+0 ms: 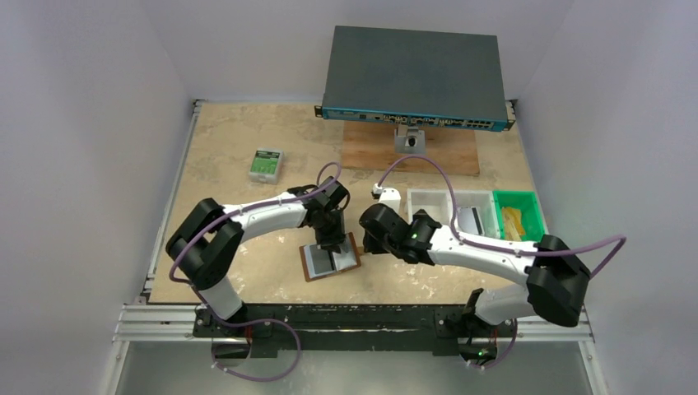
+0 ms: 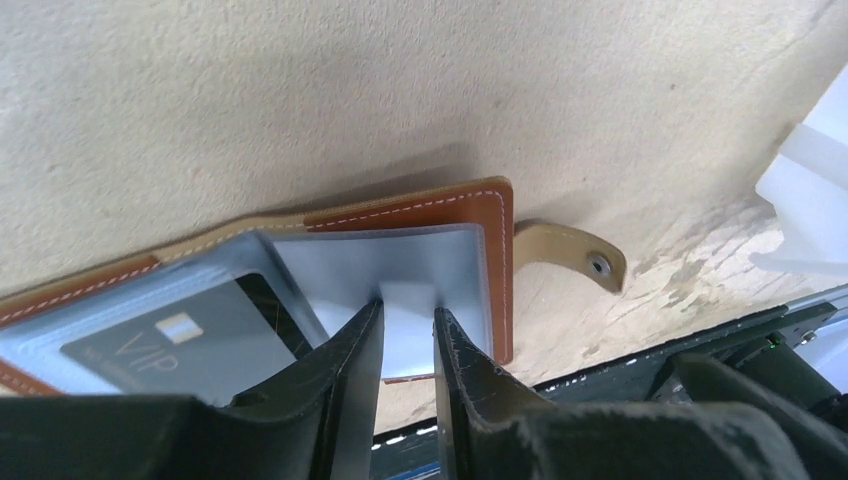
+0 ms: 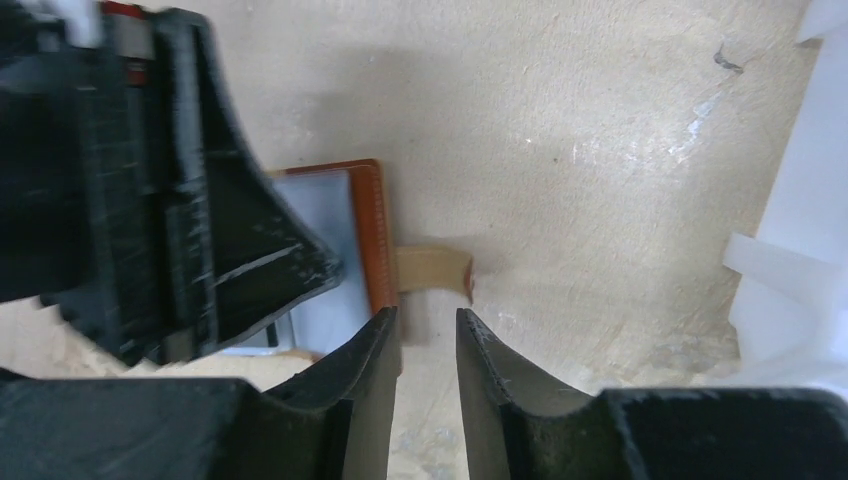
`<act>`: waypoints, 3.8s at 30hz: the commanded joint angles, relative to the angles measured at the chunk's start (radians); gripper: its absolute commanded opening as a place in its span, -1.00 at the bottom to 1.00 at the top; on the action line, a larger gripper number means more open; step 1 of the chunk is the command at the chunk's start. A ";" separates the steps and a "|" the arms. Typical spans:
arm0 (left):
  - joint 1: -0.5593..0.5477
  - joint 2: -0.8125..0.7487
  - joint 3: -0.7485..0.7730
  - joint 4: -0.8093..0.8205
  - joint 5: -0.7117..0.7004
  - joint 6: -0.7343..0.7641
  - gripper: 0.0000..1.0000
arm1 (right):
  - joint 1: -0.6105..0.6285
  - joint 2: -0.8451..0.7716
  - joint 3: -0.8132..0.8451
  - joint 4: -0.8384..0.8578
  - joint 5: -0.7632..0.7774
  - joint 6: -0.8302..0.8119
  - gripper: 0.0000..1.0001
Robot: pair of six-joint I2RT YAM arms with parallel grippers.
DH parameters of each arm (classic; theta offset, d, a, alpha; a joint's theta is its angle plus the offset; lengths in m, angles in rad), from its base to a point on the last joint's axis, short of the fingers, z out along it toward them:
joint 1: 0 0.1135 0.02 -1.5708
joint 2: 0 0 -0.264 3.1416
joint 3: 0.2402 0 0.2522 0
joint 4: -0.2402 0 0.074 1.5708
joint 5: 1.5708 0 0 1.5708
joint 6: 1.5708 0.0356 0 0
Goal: Take the credit cards out of the card holder
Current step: Open the card holder at the center of the board, then remove the credit card from the card holder.
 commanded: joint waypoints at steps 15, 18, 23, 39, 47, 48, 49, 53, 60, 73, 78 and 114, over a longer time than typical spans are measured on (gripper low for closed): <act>0.026 -0.138 0.050 -0.098 -0.057 0.073 -0.43 | -0.031 0.025 -0.012 0.297 -0.353 0.032 -0.53; 0.041 -0.146 0.038 -0.102 -0.055 0.081 -0.43 | -0.032 0.063 0.015 0.299 -0.366 0.037 -0.60; 0.061 -0.169 0.014 -0.117 -0.066 0.088 -0.43 | -0.034 0.081 0.018 0.315 -0.366 0.041 -0.61; 0.080 -0.086 0.036 -0.014 0.090 0.142 -0.47 | 0.024 0.037 0.004 0.372 -0.384 -0.004 -0.73; 0.079 -0.014 0.082 -0.002 0.169 0.164 -0.46 | 0.024 0.057 -0.054 0.434 -0.393 0.004 -0.85; 0.080 -0.014 0.085 -0.003 0.171 0.164 -0.45 | 0.024 0.070 -0.063 0.452 -0.417 0.010 -0.87; 0.080 -0.015 0.085 -0.004 0.171 0.165 -0.45 | 0.024 0.077 -0.073 0.463 -0.423 0.022 -0.89; 0.081 -0.038 0.089 -0.022 0.160 0.172 -0.42 | 0.001 0.124 -0.112 0.515 -0.433 0.044 -0.95; 0.086 -0.118 0.071 -0.105 0.087 0.201 -0.34 | -0.082 0.142 -0.208 0.627 -0.483 0.083 -0.98; 0.091 -0.266 -0.132 -0.148 -0.087 0.178 -0.55 | -0.112 0.227 -0.253 0.785 -0.597 0.150 -0.97; 0.091 -0.216 -0.144 -0.118 -0.098 0.172 -0.70 | -0.113 0.251 -0.273 0.845 -0.613 0.188 -0.87; 0.054 -0.043 -0.127 -0.048 -0.071 0.095 -0.97 | -0.124 0.392 -0.346 1.105 -0.696 0.330 -0.52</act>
